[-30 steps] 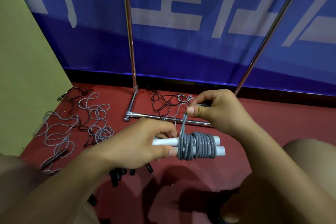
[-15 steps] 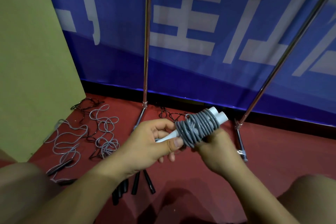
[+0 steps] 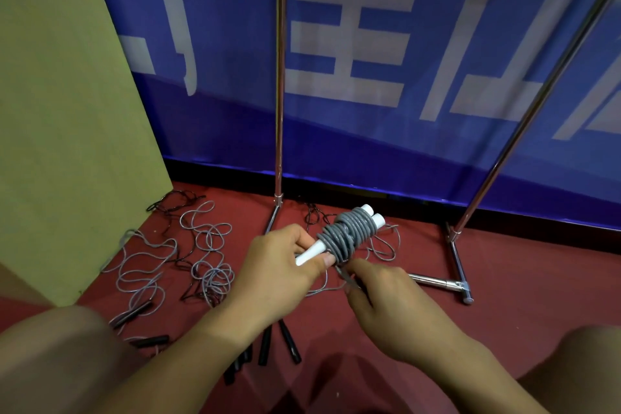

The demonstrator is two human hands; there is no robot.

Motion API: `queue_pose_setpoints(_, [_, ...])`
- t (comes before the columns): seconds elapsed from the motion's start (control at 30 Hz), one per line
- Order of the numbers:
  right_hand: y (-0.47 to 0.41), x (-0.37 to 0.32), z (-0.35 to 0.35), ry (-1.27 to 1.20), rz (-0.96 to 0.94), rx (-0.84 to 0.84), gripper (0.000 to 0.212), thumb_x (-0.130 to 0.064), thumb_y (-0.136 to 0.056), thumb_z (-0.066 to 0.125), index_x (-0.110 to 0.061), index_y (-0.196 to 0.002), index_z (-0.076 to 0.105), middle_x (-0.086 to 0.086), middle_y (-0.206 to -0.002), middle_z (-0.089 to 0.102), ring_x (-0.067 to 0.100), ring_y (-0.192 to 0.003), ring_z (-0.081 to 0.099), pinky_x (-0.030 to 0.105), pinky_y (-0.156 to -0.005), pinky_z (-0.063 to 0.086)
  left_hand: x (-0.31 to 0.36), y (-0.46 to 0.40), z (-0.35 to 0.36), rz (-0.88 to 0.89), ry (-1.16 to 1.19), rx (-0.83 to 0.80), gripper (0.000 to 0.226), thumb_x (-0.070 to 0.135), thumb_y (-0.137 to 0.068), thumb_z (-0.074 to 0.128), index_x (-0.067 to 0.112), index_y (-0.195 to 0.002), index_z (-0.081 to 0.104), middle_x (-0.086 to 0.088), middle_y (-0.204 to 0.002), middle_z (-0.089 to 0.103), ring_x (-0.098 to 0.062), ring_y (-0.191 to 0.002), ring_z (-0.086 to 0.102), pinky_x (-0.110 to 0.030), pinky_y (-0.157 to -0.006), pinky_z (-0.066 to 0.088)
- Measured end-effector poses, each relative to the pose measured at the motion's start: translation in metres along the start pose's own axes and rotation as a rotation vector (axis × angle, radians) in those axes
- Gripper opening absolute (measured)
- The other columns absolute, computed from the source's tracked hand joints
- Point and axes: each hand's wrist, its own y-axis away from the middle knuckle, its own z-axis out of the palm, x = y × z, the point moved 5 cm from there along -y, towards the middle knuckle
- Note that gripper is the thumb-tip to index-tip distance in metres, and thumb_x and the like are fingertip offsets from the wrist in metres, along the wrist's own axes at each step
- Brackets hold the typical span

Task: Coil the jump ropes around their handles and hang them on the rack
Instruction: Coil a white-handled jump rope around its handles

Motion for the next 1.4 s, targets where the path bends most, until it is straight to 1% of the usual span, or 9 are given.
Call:
queue_pose_setpoints(0.23, [0.004,-0.002,0.004,0.044,0.013,-0.072,0.013,-0.033,-0.093,0.042,-0.025,-0.099,0.05,-0.002,-0.091,0.063,0.025,-0.086,0.058,0.042,-0.073,0.047,0.0,-0.003,0.002,0.003,-0.018,0.027,0.019,0.031,-0.082,0.08,0.026,-0.077,0.062,0.008,-0.069,0.071,-0.011,-0.06,0.067,-0.039,-0.064,0.055])
queue_pose_setpoints(0.37, [0.006,-0.005,0.0,0.075,0.032,-0.098,0.022,-0.039,-0.095,0.044,-0.028,-0.076,0.039,-0.004,-0.076,0.055,0.025,-0.075,0.054,0.041,-0.067,0.045,-0.002,-0.004,0.002,-0.005,-0.033,0.03,0.018,0.031,-0.082,0.08,0.027,-0.078,0.063,0.008,-0.07,0.071,-0.009,-0.06,0.067,-0.037,-0.064,0.056])
queue_pose_setpoints(0.47, [0.008,-0.009,-0.003,0.102,0.041,-0.082,0.03,-0.042,-0.095,0.042,-0.027,-0.071,0.034,-0.005,-0.073,0.051,0.024,-0.071,0.05,0.04,-0.065,0.043,-0.003,-0.005,0.001,-0.019,-0.041,0.029,0.017,0.031,-0.081,0.08,0.028,-0.077,0.063,0.009,-0.071,0.071,-0.009,-0.06,0.067,-0.034,-0.061,0.055])
queue_pose_setpoints(0.73, [0.012,-0.014,-0.002,0.034,-0.023,-0.084,0.017,-0.036,-0.094,0.037,-0.026,-0.08,0.037,-0.006,-0.083,0.051,0.021,-0.075,0.051,0.044,-0.071,0.045,-0.006,-0.01,-0.005,-0.049,-0.09,0.043,0.019,0.032,-0.078,0.083,0.027,-0.073,0.066,0.012,-0.065,0.07,-0.005,-0.057,0.065,-0.024,-0.055,0.048])
queue_pose_setpoints(0.97, [0.013,-0.015,-0.01,0.117,-0.109,0.043,0.029,-0.046,-0.1,0.032,-0.028,-0.1,0.055,-0.007,-0.092,0.061,0.021,-0.085,0.06,0.041,-0.072,0.048,-0.006,-0.01,-0.003,-0.047,-0.123,-0.014,0.021,0.033,-0.073,0.086,0.024,-0.07,0.068,0.013,-0.061,0.068,0.003,-0.05,0.055,-0.012,-0.048,0.038])
queue_pose_setpoints(1.07, [0.011,-0.012,-0.015,0.156,-0.114,0.145,0.041,-0.052,-0.095,0.027,-0.029,-0.097,0.061,-0.008,-0.086,0.062,0.022,-0.076,0.062,0.042,-0.064,0.05,-0.007,-0.011,0.001,-0.036,-0.13,-0.09,0.02,0.032,-0.074,0.085,0.025,-0.069,0.067,0.011,-0.062,0.069,-0.002,-0.052,0.057,-0.019,-0.05,0.042])
queue_pose_setpoints(1.2, [0.013,-0.013,-0.02,0.223,-0.183,0.293,0.034,-0.045,-0.096,0.039,-0.026,-0.087,0.066,-0.008,-0.076,0.059,0.022,-0.066,0.061,0.037,-0.051,0.049,-0.004,-0.006,0.011,0.019,-0.124,-0.281,0.018,0.024,-0.078,0.083,0.02,-0.073,0.066,0.009,-0.06,0.067,-0.003,-0.05,0.052,-0.019,-0.05,0.039])
queue_pose_setpoints(1.3, [0.011,-0.015,-0.024,0.265,-0.206,0.37,0.029,-0.039,-0.095,0.047,-0.022,-0.084,0.067,-0.004,-0.077,0.056,0.023,-0.067,0.056,0.037,-0.055,0.048,-0.001,-0.005,0.014,0.079,-0.131,-0.432,0.015,0.019,-0.082,0.079,0.02,-0.077,0.065,0.012,-0.061,0.063,-0.002,-0.053,0.049,-0.02,-0.053,0.038])
queue_pose_setpoints(1.4, [0.009,-0.016,-0.022,0.207,-0.193,0.327,0.024,-0.037,-0.094,0.049,-0.021,-0.088,0.065,-0.003,-0.097,0.056,0.023,-0.078,0.055,0.038,-0.066,0.049,0.003,-0.005,0.015,0.139,-0.162,-0.56,0.008,0.02,-0.086,0.075,0.021,-0.087,0.068,0.007,-0.077,0.07,-0.008,-0.067,0.061,-0.028,-0.061,0.046])
